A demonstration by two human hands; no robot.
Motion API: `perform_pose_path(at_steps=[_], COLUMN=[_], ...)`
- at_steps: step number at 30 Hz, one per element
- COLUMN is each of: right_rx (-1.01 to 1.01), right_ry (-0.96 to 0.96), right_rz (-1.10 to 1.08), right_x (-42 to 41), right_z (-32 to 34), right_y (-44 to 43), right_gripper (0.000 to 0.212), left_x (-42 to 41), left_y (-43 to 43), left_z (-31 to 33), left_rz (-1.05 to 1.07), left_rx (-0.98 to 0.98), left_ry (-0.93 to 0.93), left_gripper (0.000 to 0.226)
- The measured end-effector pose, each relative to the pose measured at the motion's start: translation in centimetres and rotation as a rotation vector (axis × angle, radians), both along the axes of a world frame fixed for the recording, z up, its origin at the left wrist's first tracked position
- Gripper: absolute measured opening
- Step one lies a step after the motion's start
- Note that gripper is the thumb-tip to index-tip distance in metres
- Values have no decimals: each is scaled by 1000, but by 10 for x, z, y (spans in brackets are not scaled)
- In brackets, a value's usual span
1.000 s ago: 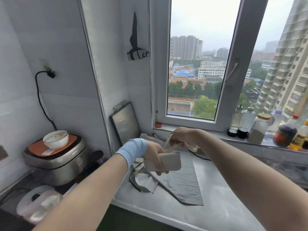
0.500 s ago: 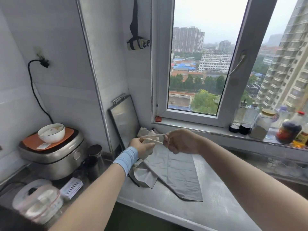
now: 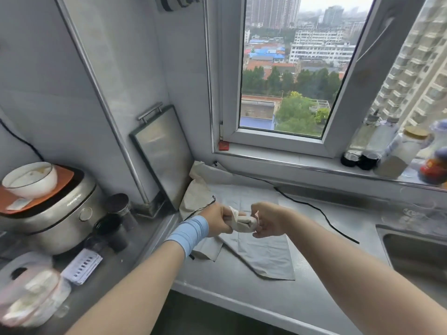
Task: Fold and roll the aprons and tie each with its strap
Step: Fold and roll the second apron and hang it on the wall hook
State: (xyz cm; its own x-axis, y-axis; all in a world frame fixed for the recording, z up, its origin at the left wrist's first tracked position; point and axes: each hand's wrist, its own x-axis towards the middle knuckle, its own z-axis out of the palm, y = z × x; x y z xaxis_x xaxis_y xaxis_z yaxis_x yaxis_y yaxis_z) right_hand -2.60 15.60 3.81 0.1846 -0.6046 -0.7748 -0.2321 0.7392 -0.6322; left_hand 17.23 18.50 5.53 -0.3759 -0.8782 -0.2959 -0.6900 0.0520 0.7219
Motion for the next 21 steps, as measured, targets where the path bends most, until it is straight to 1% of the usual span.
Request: perform_pose_path(at_steps=[1, 3, 5, 7, 10, 13, 14, 15, 17, 21], right_rx=[-40, -171, -296, -402, -538, -665, -702, -741, -819, -888], right_ry=[55, 218, 330, 374, 453, 542, 568, 581, 573, 602], right_rz=[30, 71, 79, 139, 222, 219, 216, 213, 221, 297], right_x=[1, 7, 12, 13, 10, 6, 4, 3, 0, -4], right_z=[-4, -12, -26, -40, -70, -99, -109, -121, -145, -179], right_y=[-8, -21, -33, -37, -41, -38, -37, -36, -33, -22], right_gripper=[13, 13, 8, 7, 15, 18, 16, 14, 11, 11], left_x=[-5, -15, -23, -26, -33, -43, -47, -51, -54, -51], left_y=[-6, -17, -30, -42, -58, -61, -59, -57, -53, -44], left_z=[-8, -22, -40, -56, -88, -117, -123, -133, -154, -195], left_rz=[-8, -40, -35, -22, -49, -59, -69, -68, -22, 20], left_rx=[-19, -63, -109, -141, -144, -136, -133, -123, -89, -157], left_ry=[-44, -119, -200, -280, -342, -330, -319, -282, -193, -171], left_gripper=[24, 17, 18, 22, 16, 32, 32, 31, 37, 51])
